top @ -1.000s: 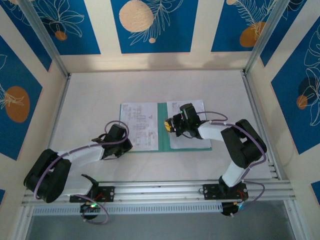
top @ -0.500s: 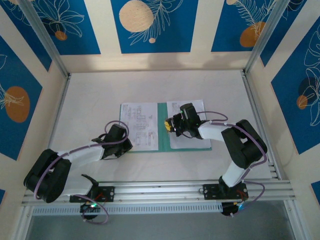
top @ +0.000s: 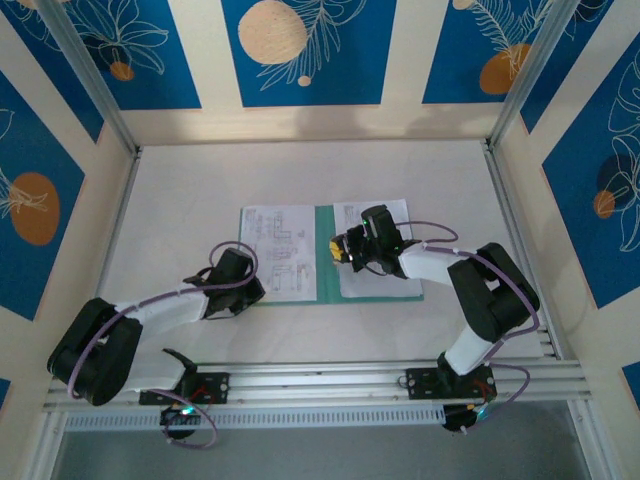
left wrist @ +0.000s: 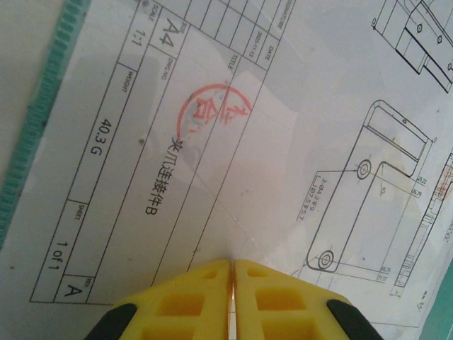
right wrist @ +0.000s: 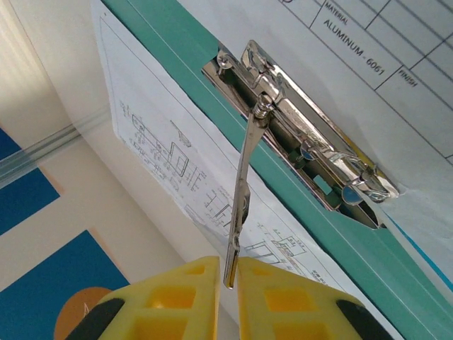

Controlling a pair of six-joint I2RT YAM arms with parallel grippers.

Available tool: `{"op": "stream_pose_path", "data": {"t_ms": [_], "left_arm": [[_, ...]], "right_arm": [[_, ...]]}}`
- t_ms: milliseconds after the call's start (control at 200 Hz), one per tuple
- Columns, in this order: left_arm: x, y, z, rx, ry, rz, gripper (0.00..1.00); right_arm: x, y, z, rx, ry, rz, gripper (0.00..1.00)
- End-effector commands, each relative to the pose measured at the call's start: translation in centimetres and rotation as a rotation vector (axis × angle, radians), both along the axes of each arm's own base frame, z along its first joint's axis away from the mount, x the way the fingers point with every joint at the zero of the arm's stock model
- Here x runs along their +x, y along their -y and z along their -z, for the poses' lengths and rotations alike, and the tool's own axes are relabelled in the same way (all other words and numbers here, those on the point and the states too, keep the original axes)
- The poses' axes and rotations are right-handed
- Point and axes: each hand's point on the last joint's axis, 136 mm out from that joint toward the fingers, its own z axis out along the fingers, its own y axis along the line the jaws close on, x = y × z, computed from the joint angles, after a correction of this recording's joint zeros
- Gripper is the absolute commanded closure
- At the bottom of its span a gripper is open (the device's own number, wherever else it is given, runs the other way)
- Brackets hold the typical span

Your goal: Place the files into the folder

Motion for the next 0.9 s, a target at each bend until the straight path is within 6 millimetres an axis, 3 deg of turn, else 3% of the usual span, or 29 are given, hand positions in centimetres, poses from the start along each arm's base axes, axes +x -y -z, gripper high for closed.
{"op": "stream_pose_path", "data": {"t_ms": [0,405,890], "left_arm": [[-0.9,-0.3,0.6,0.025,-0.024,0.013,0.91],[-0.9,-0.5,0.5,0.024,-0.018,-0.006,0.91],[-0.8,-0.5,0.3,0.021,-0.014,-0.017,0.91]], "right_arm": [[0.0,-0.1,0.3,0.003,-0.023,-0.001,0.85],[-1.0,0.6,1.2,-0.019,-0.050,0.003,1.00],[-2.9,2.5,4.4,-0.063,-0.066,0.020,1.00]]}}
